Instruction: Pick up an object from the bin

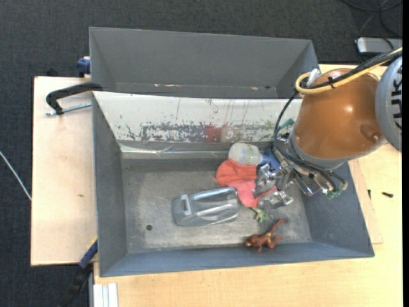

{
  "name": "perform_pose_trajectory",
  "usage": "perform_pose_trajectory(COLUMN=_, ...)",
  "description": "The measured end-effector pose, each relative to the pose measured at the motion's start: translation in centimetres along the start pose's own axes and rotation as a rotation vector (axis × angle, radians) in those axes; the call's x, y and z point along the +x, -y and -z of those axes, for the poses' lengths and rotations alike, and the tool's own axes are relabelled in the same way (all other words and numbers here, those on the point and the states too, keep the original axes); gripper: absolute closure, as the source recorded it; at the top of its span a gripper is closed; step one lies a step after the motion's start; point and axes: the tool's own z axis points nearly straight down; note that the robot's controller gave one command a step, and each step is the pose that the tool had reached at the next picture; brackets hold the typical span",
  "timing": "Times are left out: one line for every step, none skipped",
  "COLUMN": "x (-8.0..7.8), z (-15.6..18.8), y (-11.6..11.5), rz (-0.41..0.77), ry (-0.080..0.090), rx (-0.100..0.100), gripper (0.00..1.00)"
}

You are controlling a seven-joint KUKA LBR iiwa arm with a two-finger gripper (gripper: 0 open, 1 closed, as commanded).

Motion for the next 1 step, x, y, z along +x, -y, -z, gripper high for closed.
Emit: perform_pose_trajectory(x=-0.9, z=3.85, y=0.09, rz=-0.002, ry=0.001, rx=0.0, gripper=1.0)
